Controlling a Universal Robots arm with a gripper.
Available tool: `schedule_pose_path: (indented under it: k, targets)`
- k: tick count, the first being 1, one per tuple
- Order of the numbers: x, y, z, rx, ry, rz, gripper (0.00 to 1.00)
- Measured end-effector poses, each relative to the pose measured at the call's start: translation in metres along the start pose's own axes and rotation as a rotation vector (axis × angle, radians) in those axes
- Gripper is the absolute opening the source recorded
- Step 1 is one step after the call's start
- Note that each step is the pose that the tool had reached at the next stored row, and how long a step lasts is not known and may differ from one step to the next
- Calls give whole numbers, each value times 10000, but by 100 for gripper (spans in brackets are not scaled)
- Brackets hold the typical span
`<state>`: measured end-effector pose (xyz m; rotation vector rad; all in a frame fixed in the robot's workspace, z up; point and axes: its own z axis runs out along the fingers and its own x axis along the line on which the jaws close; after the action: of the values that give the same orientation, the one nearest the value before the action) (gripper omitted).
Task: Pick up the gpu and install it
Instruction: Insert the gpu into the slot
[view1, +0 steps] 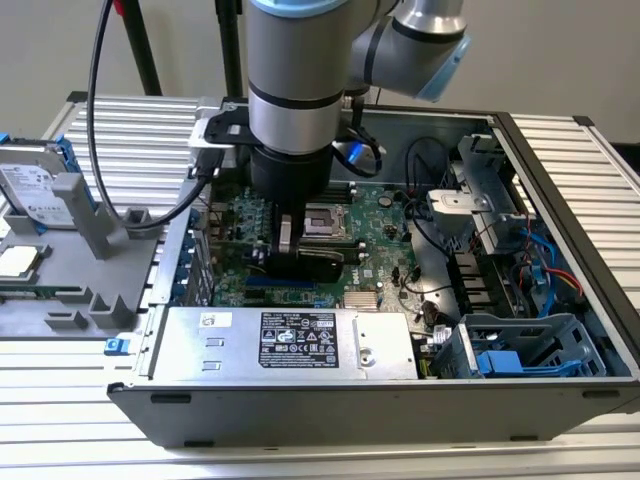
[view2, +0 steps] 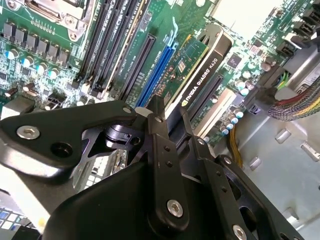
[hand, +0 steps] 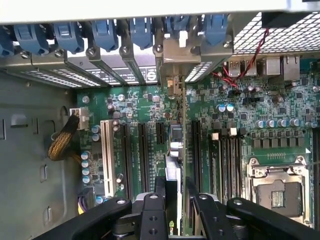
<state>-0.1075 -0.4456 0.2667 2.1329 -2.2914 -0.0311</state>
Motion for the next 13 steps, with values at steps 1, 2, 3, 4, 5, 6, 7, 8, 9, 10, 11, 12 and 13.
schedule_pose_path:
  k: [1,2,3,4,5,6,7,8,9,10,11,12,13]
  targets:
    - [0,8,7,1,-2,0,0]
    - [0,18,13,0,-1,-1,0]
    - [0,26,19,0,-1,-1,0]
    - [0,34,24,0,0,0,0]
    - [0,41,30,1,-1,0,0]
    - [0,47,37,2,-1,-1,0]
    - [1,51,44,2,-2,-2,0]
    - [1,54,52,1,-2,-1,0]
    - [2,57,62,0,-1,0,0]
    - [2,59,72,1,-1,0,0]
    - [2,60,79,1,-3,-1,0]
    - [2,60,81,-1,-1,-1,0]
    - [2,61,80,-1,0,-1,0]
